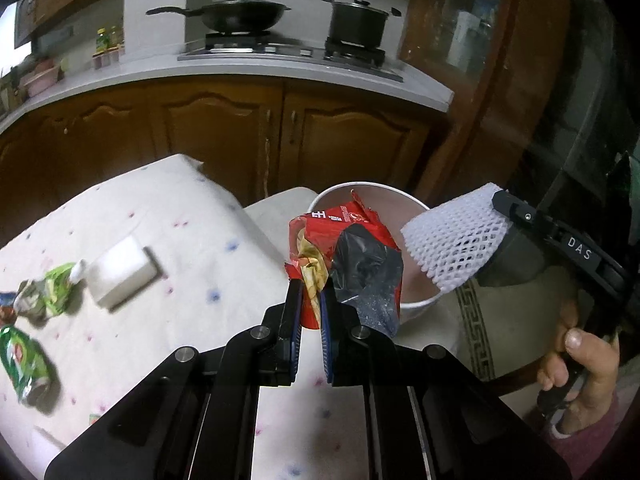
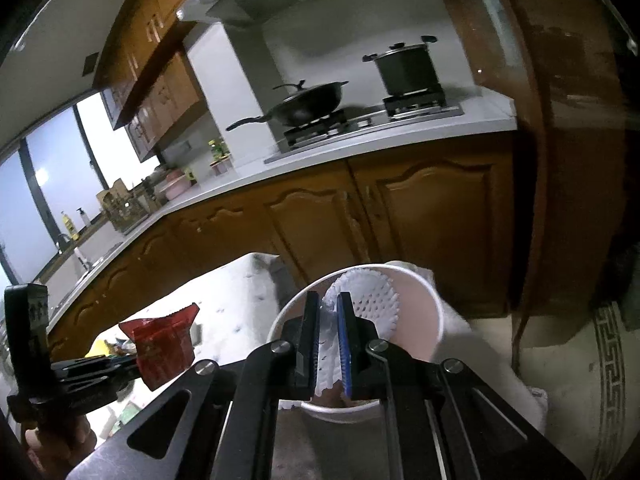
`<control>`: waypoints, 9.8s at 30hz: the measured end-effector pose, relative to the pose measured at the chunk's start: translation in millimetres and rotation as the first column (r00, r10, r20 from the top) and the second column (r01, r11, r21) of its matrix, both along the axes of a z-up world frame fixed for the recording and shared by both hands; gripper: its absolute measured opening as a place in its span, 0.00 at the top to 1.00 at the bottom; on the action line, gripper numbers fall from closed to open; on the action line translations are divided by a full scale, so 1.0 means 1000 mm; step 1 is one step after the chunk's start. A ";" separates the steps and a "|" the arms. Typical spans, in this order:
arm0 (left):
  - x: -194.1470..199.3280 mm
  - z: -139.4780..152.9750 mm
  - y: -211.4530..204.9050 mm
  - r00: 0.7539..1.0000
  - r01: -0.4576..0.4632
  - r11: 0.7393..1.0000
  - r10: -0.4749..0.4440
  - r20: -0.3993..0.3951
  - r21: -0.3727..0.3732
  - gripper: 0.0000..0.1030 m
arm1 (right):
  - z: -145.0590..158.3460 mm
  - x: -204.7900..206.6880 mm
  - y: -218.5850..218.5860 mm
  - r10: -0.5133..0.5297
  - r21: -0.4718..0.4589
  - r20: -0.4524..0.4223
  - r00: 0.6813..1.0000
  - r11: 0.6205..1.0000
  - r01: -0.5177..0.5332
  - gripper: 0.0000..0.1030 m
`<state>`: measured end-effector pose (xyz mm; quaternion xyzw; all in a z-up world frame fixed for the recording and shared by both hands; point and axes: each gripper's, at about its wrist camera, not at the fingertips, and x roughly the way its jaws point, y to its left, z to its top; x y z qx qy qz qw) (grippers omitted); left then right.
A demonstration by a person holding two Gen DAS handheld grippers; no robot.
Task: Collect trash
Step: 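Carry the red bag and foam net to the bin and release both, then move both open tools back over the table toward the remaining trash, then grasp the orange snack wrapper with the left tool while the right tool grasps the white sponge, then carry the orange wrapper and white sponge to the bin and release them, then move both open tools back over the table toward the milk carton and sponge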
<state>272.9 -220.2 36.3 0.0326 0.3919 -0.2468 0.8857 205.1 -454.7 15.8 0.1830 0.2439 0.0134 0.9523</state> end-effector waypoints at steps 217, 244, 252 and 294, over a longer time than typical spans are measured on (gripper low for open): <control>0.070 -0.035 -0.066 0.978 0.111 0.993 -0.115 -0.172 -0.031 0.80 | -0.049 0.045 -0.019 0.125 -0.082 -0.204 0.971 0.986 -0.144 0.21; 0.059 -0.035 -0.034 0.990 0.004 0.998 -0.013 -0.139 -0.062 0.56 | -0.048 0.036 -0.024 0.079 -0.013 -0.176 0.981 0.997 -0.082 0.16; 0.024 -0.030 0.016 0.989 -0.121 0.983 0.108 -0.101 -0.135 0.53 | -0.037 0.013 -0.003 0.052 0.032 -0.067 0.996 0.998 -0.050 0.15; -0.094 -0.037 0.275 0.843 -0.538 0.831 0.535 -0.059 -0.140 0.46 | -0.046 -0.024 0.199 0.397 0.062 -0.072 0.915 0.917 -0.394 0.15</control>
